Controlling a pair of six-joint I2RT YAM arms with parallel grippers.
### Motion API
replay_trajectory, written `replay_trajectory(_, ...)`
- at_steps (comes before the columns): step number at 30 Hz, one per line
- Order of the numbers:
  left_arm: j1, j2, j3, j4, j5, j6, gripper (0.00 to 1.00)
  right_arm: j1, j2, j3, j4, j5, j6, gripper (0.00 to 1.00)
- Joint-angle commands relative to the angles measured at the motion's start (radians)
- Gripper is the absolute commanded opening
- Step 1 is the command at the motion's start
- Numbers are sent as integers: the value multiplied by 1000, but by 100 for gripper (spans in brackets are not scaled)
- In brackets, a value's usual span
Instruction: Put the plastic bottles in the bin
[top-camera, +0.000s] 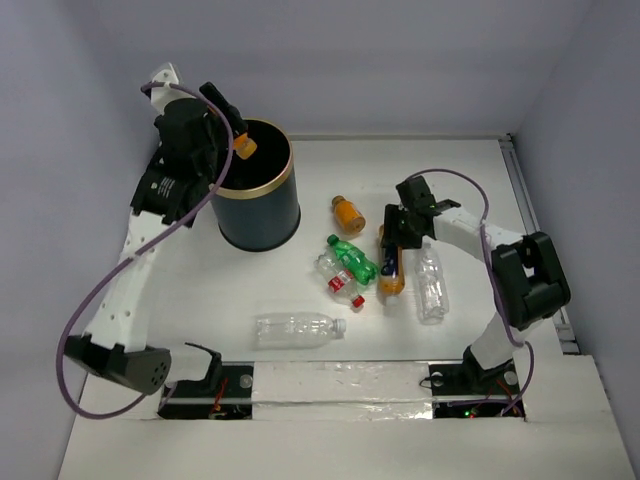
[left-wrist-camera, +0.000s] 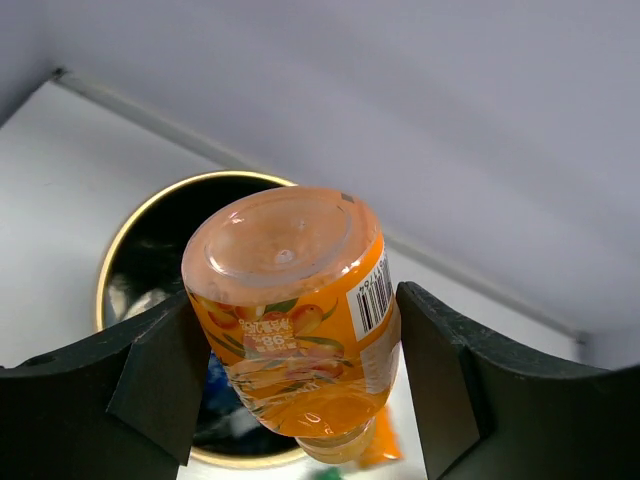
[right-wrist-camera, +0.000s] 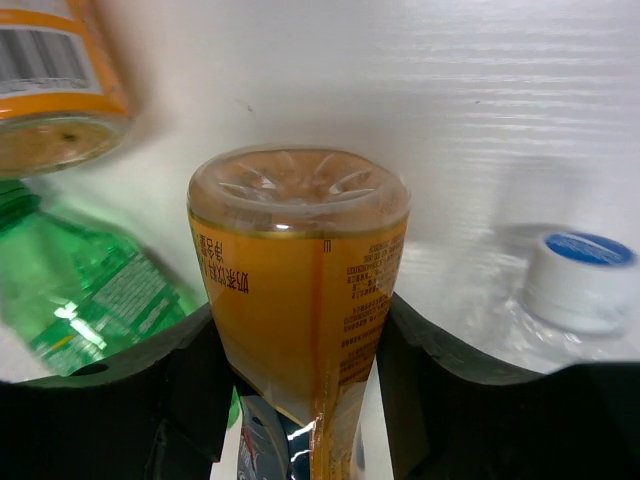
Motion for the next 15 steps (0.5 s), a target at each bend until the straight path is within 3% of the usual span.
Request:
replay_trajectory(1, 52, 76, 11, 32, 27, 93, 48, 5, -145, 42, -6, 76, -7, 53)
replay_trajectory(4, 73, 160, 14, 66, 8, 122, 48, 5, -261, 98, -66, 96, -20, 53)
replay_trajectory(8, 83, 231, 47, 37, 36, 119, 78, 5, -369, 226, -103, 44, -15, 53)
replay_trajectory(15, 83, 62, -94, 44, 84, 101, 90, 68, -300, 594, -48, -88, 69, 53)
